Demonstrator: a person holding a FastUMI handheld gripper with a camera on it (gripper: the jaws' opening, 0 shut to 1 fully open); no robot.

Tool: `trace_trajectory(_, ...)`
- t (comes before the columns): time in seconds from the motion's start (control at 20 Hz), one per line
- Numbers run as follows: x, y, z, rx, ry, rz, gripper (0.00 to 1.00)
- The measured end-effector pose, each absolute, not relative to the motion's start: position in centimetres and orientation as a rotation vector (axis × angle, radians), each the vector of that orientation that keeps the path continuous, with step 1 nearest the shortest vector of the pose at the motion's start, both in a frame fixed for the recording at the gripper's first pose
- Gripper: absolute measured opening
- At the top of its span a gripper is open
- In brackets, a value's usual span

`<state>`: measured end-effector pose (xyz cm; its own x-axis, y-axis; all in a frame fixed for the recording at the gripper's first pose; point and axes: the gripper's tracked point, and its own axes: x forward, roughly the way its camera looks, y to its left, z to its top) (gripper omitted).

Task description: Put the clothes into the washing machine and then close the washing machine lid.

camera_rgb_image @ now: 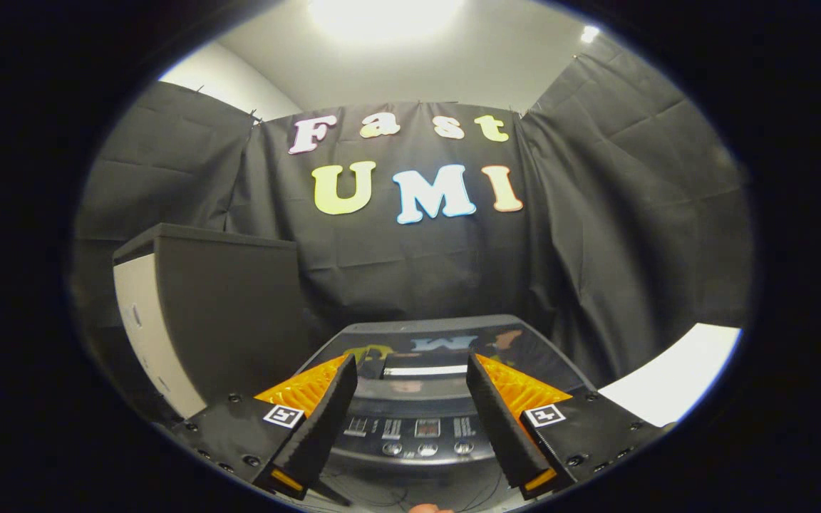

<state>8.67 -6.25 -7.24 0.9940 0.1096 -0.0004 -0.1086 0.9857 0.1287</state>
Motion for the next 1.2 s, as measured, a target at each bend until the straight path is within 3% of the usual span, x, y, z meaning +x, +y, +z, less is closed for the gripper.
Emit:
trace_trajectory(0.55, -3.0, -7.7, -10.4, 0.213, 0.002, 0.067, 0.98)
trace_trajectory(1.2, -4.3, -6.7, -10.0, 0.119, -0.052, 0.103, 0.98)
